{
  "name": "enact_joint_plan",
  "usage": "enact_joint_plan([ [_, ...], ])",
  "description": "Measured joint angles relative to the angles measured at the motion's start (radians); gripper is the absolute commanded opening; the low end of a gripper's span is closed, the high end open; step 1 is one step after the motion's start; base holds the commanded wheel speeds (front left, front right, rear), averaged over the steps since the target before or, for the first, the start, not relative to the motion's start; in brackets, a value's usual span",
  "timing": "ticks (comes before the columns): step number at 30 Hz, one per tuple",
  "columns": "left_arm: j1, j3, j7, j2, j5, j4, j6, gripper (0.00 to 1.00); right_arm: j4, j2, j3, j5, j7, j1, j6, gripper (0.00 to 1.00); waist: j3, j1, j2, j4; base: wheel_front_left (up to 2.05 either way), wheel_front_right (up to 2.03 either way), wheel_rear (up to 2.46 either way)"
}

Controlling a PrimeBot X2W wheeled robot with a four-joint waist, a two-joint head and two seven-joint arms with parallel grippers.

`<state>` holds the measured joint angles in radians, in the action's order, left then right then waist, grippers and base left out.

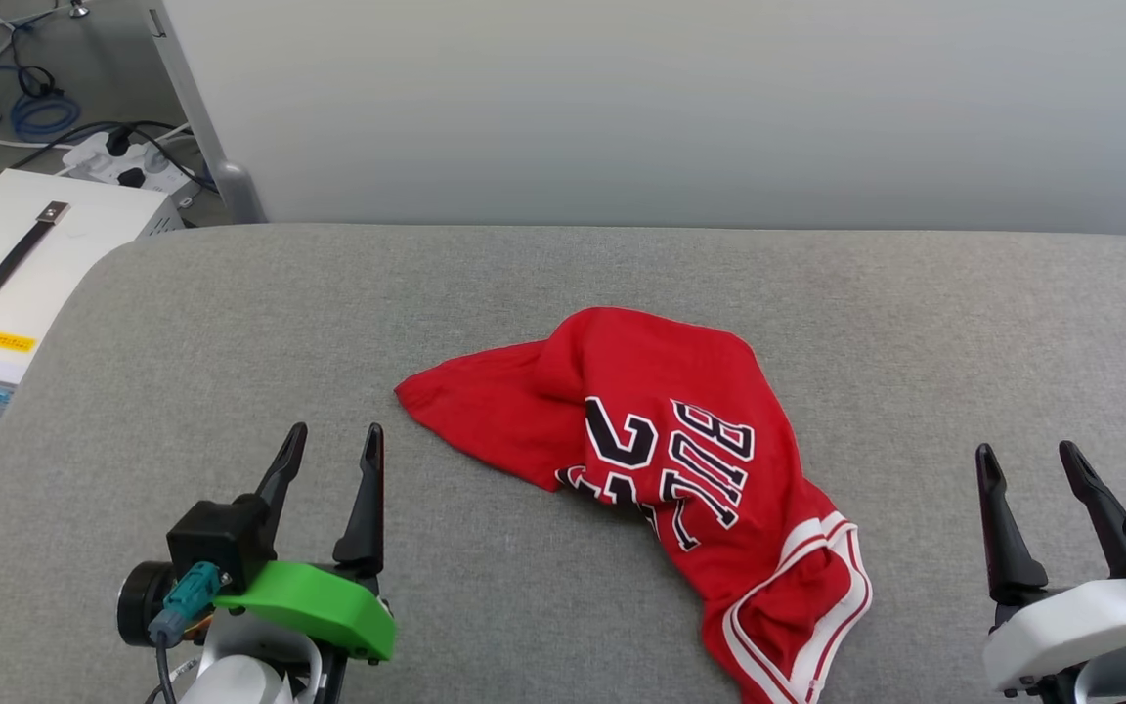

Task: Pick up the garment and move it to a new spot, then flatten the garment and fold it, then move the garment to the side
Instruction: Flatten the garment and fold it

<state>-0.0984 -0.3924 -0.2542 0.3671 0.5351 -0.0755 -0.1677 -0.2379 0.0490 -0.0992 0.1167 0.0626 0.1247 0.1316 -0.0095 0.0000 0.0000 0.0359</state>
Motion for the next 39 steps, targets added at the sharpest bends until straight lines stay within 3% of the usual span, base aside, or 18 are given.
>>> enact_joint_plan([
  [7, -0.006, -0.007, 0.000, -0.024, 0.000, 0.011, -0.004, 1.00, 0.065, 0.006, -0.075, 0.008, 0.156, 0.000, 0.000, 1.00, 0.018, 0.0000, 0.0000, 0.023, 0.00, 0.00, 0.00],
  [13, -0.036, -0.005, -0.001, -0.060, -0.006, 0.009, 0.007, 1.00, 0.169, 0.102, -0.070, 0.108, 0.359, -0.029, 0.000, 1.00, 0.058, 0.0000, 0.0000, 0.057, 0.00, 0.00, 0.00],
  [18, -0.074, 0.008, -0.002, -0.100, -0.029, 0.015, 0.024, 1.00, 0.235, 0.199, 0.017, 0.191, 0.495, -0.115, 0.000, 1.00, 0.104, 0.0000, 0.0000, 0.091, 0.00, 0.00, 0.00],
  [23, -0.095, 0.032, -0.002, -0.139, -0.070, 0.028, 0.044, 1.00, 0.307, 0.297, 0.153, 0.252, 0.559, -0.230, 0.000, 1.00, 0.156, 0.0000, 0.0000, 0.123, 0.00, 0.00, 0.00],
  [33, -0.117, 0.072, -0.002, -0.203, -0.125, 0.017, 0.095, 1.00, 0.495, 0.402, 0.364, 0.368, 0.625, -0.372, 0.000, 1.00, 0.226, 0.0001, 0.0000, 0.178, 0.00, 0.00, 0.00],
  [34, -0.117, 0.075, -0.002, -0.207, -0.127, 0.013, 0.100, 1.00, 0.505, 0.406, 0.372, 0.380, 0.631, -0.374, -0.001, 0.95, 0.228, 0.0001, 0.0000, 0.182, 0.00, 0.00, 0.00],
  [35, -0.117, 0.078, -0.002, -0.210, -0.131, 0.009, 0.104, 1.00, 0.511, 0.410, 0.383, 0.395, 0.638, -0.377, -0.001, 0.32, 0.229, 0.0001, 0.0000, 0.187, 0.00, 0.00, 0.00],
  [36, -0.117, 0.082, -0.002, -0.212, -0.132, 0.004, 0.110, 1.00, 0.516, 0.413, 0.391, 0.413, 0.642, -0.381, -0.002, 0.00, 0.228, 0.0001, 0.0000, 0.190, 0.00, 0.00, 0.00],
  [39, -0.115, 0.099, -0.002, -0.216, -0.139, -0.008, 0.116, 1.00, 0.518, 0.418, 0.423, 0.446, 0.652, -0.392, -0.002, 0.00, 0.220, 0.0001, 0.0000, 0.191, 0.00, 0.00, 0.00],
])
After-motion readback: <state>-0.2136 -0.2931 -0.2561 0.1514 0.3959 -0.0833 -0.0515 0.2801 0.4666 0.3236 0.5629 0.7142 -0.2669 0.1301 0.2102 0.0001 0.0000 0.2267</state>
